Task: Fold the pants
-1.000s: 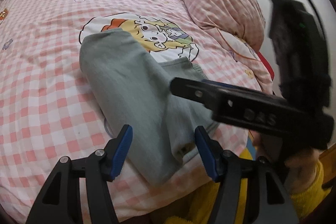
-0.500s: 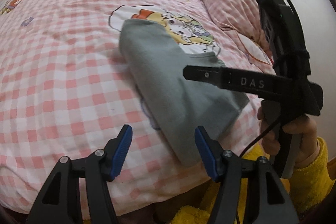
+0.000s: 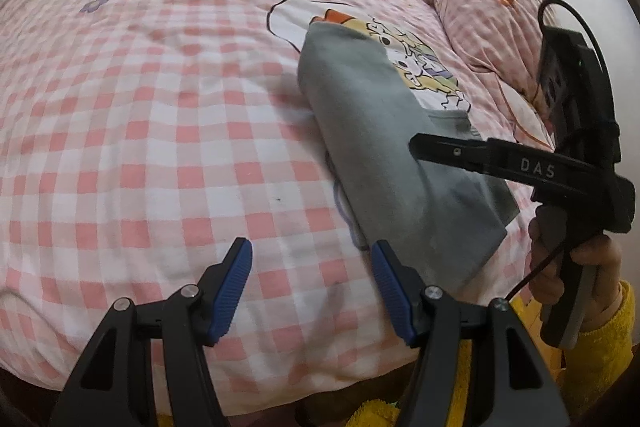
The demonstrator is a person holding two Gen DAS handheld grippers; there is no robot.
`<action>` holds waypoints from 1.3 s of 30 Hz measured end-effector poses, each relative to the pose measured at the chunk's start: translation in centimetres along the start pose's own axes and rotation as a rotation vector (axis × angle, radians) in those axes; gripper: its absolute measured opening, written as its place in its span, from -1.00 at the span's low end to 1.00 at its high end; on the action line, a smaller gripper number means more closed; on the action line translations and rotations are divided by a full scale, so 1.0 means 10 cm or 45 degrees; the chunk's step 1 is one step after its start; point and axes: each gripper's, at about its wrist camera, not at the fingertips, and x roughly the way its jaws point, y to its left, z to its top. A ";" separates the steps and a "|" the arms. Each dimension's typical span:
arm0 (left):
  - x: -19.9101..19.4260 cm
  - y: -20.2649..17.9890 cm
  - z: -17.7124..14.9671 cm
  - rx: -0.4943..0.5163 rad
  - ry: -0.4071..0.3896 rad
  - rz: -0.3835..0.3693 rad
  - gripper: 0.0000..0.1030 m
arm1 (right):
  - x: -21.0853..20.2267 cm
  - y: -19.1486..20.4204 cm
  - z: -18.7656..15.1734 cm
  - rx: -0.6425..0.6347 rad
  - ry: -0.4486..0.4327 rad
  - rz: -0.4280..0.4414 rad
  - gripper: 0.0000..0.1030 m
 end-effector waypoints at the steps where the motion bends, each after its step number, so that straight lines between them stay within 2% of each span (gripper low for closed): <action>1: 0.00 0.01 0.00 -0.002 0.001 0.001 0.26 | 0.00 0.01 0.00 -0.002 -0.001 -0.005 -0.30; 2: 0.00 0.01 0.00 -0.001 0.001 0.003 0.26 | -0.01 0.02 0.00 -0.010 -0.007 -0.008 -0.36; 4: -0.01 0.01 -0.01 0.001 -0.001 0.007 0.26 | -0.05 0.04 -0.02 -0.013 -0.017 0.022 -0.63; 7: 0.00 0.03 -0.01 -0.007 -0.005 0.009 0.26 | -0.13 0.01 -0.03 0.039 -0.046 0.096 -0.77; 10: -0.01 0.05 -0.03 -0.025 -0.003 0.008 0.26 | -0.25 -0.01 -0.05 0.092 -0.083 0.162 -0.80; 14: -0.03 0.07 -0.04 -0.033 -0.008 0.011 0.26 | -0.48 0.03 -0.08 0.101 -0.154 0.179 -0.81; 19: -0.07 0.05 -0.05 -0.037 -0.029 0.007 0.26 | -0.86 0.04 -0.12 0.085 -0.252 0.148 -0.81; 25: -0.03 -0.09 -0.02 -0.001 -0.025 -0.003 0.26 | -1.11 -0.11 -0.13 0.061 -0.295 0.094 -0.81; 30: 0.00 -0.28 0.07 0.063 -0.025 -0.023 0.26 | -1.10 -0.39 -0.13 0.117 -0.270 0.030 -0.81; 33: 0.02 -0.45 0.13 0.126 -0.034 -0.040 0.26 | -1.02 -0.61 -0.12 0.172 -0.238 0.033 -0.81; 39: 0.11 -0.84 0.22 0.245 -0.054 -0.077 0.26 | -0.72 -0.85 -0.12 0.183 -0.150 -0.019 -0.81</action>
